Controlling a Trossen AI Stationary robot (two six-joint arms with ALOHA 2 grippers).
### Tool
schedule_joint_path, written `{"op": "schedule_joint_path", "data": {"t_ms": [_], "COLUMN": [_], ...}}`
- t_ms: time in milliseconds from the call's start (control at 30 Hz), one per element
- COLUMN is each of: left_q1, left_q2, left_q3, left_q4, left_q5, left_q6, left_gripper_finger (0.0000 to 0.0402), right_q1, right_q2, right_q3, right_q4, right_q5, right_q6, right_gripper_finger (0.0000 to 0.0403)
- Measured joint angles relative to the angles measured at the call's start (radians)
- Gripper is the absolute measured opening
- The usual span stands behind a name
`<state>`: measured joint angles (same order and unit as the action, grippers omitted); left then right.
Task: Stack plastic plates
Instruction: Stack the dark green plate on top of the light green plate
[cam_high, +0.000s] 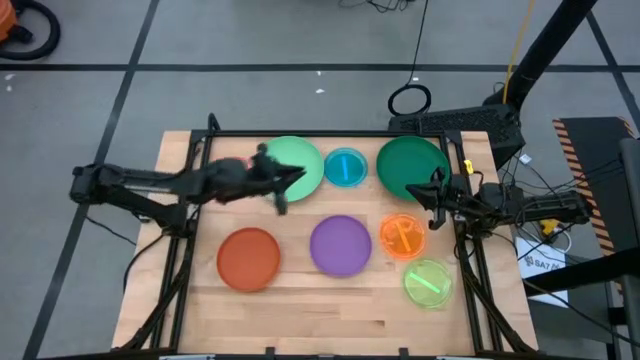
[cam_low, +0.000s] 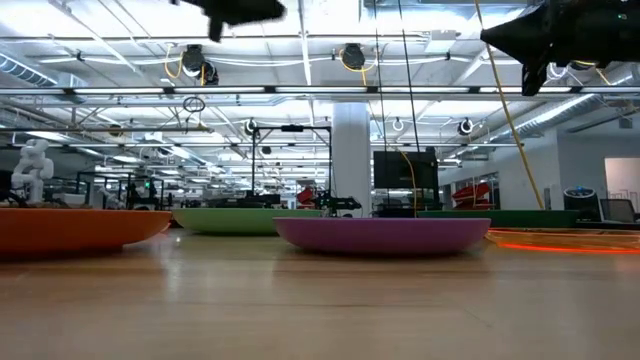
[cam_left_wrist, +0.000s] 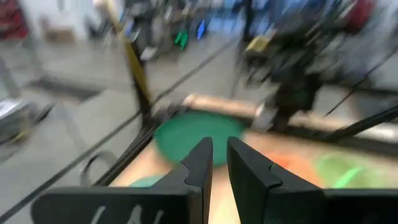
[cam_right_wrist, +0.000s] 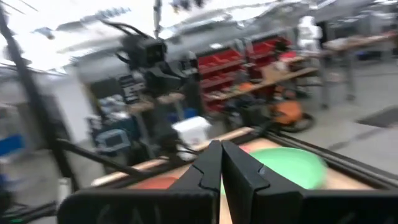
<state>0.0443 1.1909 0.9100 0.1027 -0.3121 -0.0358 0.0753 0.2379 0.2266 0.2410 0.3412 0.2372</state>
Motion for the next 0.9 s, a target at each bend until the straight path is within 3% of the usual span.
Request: {"op": "schedule_joint_path", "data": {"t_ms": [167, 333, 600, 900], "left_q1": [0.141, 0.265, 0.351, 0.381], "left_q2": [0.197, 0.391, 0.663, 0.939], "left_q3": [0.181, 0.332, 0.571, 0.814], "left_q4": [-0.111, -0.122, -0.162, -0.169], "left_q5": [0.147, 0.336, 0.432, 0.436], "left_q6": [0.012, 0.018, 0.027, -0.063], "left_gripper_finger": [0.0056, 0.0056, 0.0056, 0.0056], "right_q1": [0.000, 0.000, 0.000, 0.000], "right_q2": [0.000, 0.000, 0.027, 0.036], "right_q3": [0.094, 0.129, 0.128, 0.128], "right_q4": [-0.156, -0.167, -0.158, -0.091], "right_q5": [0.091, 0.105, 0.104, 0.069], "right_q6": [-0.049, -0.109, -0.147, -0.140], "right_gripper_finger": [0.0006, 0.0006, 0.0006, 0.0006]}}
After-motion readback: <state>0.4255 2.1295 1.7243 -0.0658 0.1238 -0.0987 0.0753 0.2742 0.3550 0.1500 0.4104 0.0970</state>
